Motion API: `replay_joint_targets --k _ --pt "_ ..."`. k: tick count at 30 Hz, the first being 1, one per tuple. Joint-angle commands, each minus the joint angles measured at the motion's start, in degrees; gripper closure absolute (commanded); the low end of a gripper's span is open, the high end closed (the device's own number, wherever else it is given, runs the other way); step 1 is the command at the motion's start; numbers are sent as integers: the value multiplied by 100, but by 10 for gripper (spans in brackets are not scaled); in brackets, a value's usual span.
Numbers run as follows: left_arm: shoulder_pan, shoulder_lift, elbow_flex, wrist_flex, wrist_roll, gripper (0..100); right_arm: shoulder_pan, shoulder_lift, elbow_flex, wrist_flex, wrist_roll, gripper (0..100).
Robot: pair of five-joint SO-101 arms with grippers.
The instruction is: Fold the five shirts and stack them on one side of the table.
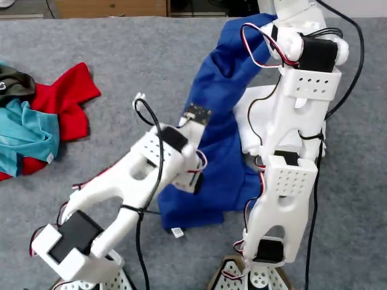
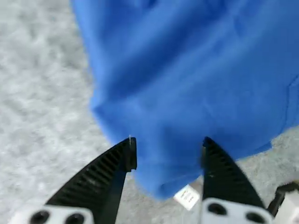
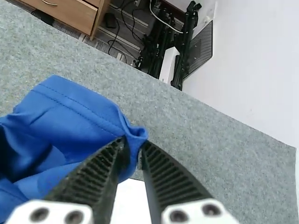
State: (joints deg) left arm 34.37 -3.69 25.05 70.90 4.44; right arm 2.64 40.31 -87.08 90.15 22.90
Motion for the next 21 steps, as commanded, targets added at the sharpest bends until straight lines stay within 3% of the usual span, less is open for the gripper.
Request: replay_joint_targets --k 1,7,12,13,21 --pt "325 66 369 -677 202 736 101 -110 -259 -18 44 997" --pt "457 708 835 -1574 686 765 101 -101 -259 -26 44 997" --pt "88 822 563 -1556 686 981 110 -92 -259 -26 44 997" --pt "-62 813 492 -1459 651 984 110 -84 -259 -26 44 997" --pt "-1785 813 -1433 1723 -844 981 101 -75 -207 -70 53 997"
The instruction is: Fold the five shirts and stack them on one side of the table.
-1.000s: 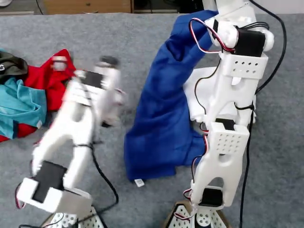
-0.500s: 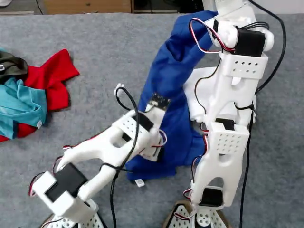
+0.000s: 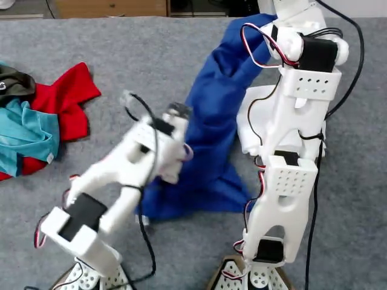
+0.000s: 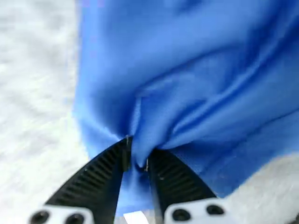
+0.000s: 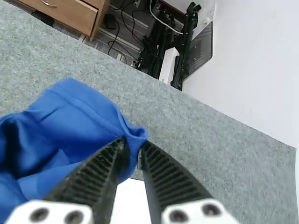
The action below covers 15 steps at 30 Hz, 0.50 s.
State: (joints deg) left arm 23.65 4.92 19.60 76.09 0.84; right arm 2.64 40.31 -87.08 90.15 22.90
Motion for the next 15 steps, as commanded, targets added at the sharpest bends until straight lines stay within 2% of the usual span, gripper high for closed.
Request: replay_joint_targets --k 1,4,10,15 --pt "-1020 -48 -1240 1600 -633 981 92 -75 -207 -70 53 997" --pt "-1996 -48 -2330 2462 -967 981 75 31 -207 -70 70 997" --pt "-3947 -224 -3613 2470 -1081 981 -259 470 -207 -62 651 997" --pt "-4870 -233 -3736 2462 -1354 981 -743 1077 -224 -62 1160 997"
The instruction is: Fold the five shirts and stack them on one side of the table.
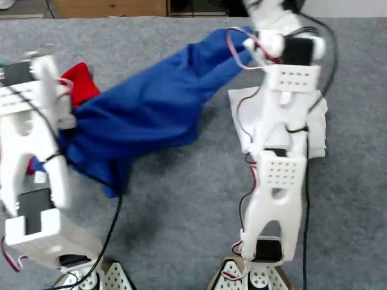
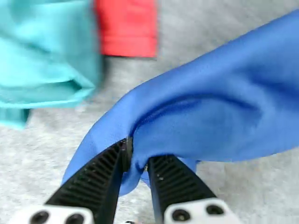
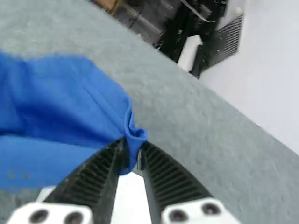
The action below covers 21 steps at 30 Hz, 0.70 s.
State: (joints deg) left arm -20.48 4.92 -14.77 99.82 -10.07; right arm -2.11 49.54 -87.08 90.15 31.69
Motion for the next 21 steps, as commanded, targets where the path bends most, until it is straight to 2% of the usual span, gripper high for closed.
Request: replay_joint_targets --k 1,3,5,8,11,13,17,21 --pt "-563 -180 -299 79 -422 981 -356 312 -251 -62 396 997" --pt "-756 48 -360 -35 -580 981 -505 611 -259 -97 554 997" --pt "-976 338 -360 -448 -448 981 -646 884 -268 -343 431 997" --pt "-1125 760 -360 -1020 88 979 -778 1349 -251 -844 -44 997" --pt "-993 1015 -369 -1310 712 976 -804 1895 -259 -1363 -563 997" --pt "-800 1024 -404 -1292 976 929 -804 2185 -277 -1591 -862 997" --pt "-607 1024 -879 -1222 1354 758 -796 2448 -734 -1688 -1152 997" --pt "-589 1024 -1925 -958 1635 729 -769 2730 -848 -1987 -1371 997"
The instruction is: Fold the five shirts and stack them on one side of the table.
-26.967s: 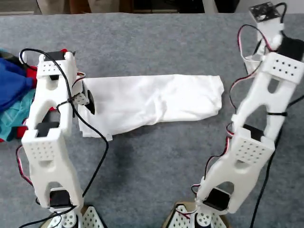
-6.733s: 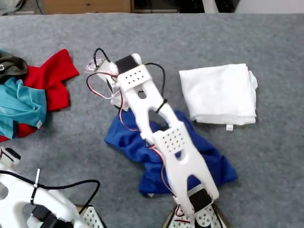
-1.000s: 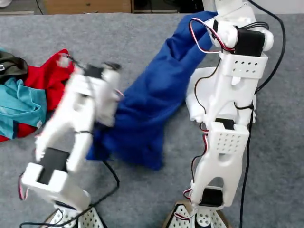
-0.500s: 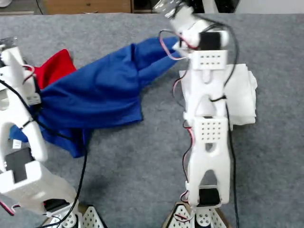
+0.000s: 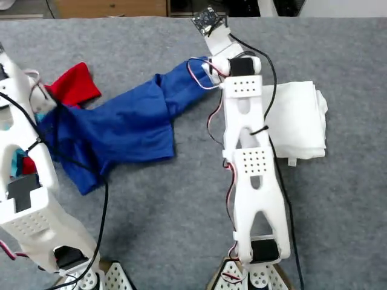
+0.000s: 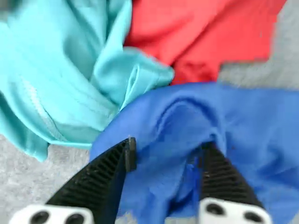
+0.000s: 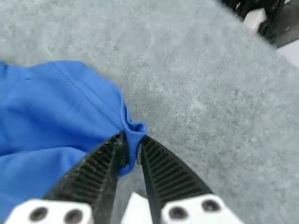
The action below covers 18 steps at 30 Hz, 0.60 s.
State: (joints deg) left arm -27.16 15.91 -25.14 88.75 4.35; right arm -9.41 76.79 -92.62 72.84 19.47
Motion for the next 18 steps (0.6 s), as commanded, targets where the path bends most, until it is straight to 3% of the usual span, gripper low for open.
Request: replay_joint_targets --k 1,6,10,18 --pt "105 -75 -1160 237 202 729 -40 22 -295 -299 -185 997" --pt "914 -75 -2523 1143 229 729 -66 31 -295 -343 -299 997" --pt "1802 -127 -2787 1213 255 729 13 -13 -303 -343 -308 997" --pt "4088 -215 -545 1178 -343 729 505 -321 -295 -325 -308 997"
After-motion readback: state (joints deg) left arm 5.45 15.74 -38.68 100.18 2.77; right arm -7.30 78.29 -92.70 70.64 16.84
